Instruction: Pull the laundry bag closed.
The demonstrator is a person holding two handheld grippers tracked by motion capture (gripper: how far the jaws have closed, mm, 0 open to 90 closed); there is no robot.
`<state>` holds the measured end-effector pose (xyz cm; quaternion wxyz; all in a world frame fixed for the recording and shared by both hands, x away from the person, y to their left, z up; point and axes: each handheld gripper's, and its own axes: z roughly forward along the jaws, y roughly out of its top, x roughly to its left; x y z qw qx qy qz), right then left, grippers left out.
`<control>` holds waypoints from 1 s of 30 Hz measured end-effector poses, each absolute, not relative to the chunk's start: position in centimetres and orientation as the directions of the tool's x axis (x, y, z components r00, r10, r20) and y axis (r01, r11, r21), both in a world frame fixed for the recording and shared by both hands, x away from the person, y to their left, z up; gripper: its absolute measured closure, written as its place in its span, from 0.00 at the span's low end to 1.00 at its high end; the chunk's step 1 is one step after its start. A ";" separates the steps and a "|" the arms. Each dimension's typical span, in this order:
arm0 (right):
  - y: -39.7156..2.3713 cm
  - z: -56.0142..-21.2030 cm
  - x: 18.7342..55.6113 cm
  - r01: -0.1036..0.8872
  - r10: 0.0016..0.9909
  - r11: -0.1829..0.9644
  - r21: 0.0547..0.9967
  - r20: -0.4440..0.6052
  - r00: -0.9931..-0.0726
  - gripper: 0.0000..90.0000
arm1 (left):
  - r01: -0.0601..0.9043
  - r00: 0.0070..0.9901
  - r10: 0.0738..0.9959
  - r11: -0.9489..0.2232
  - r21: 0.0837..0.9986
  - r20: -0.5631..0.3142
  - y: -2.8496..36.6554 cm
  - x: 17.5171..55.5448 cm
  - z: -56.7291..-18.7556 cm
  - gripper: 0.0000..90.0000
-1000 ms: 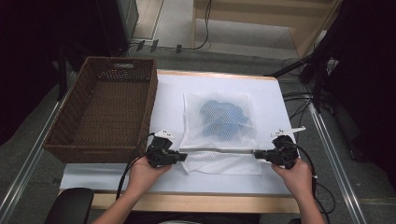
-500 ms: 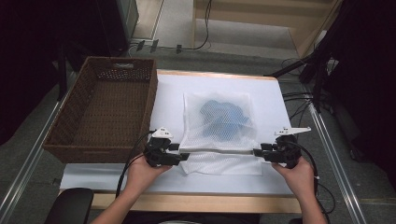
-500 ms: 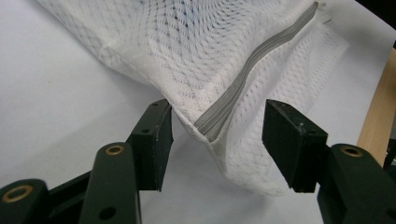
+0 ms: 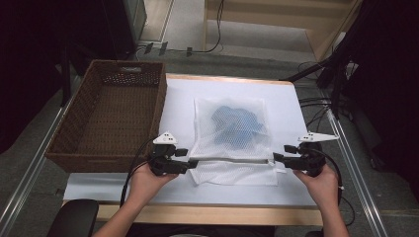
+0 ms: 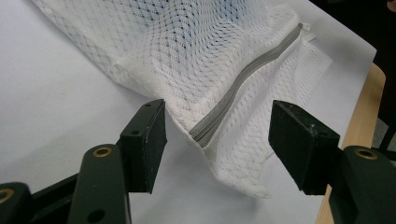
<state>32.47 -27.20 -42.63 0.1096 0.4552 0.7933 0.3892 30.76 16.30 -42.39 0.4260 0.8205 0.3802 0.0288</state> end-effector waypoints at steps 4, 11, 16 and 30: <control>-27.8 -42.7 32.7 0.634 0.820 0.276 0.723 0.167 -0.548 0.45 | 0.598 0.709 0.655 -0.359 0.717 -0.263 16.3 30.7 -42.4 0.43; -29.1 -43.0 33.2 0.635 0.844 0.255 0.729 0.152 -0.514 0.44 | 0.594 0.708 0.655 -0.351 0.724 -0.264 16.4 30.6 -42.3 0.44; -29.5 -43.3 33.5 0.644 0.850 0.249 0.724 0.156 -0.503 0.44 | 0.602 0.700 0.660 -0.342 0.721 -0.271 16.5 30.7 -42.5 0.44; -29.3 -43.6 33.9 0.662 0.853 0.227 0.714 0.181 -0.489 0.39 | 0.596 0.708 0.655 -0.353 0.721 -0.265 16.3 30.7 -42.8 0.42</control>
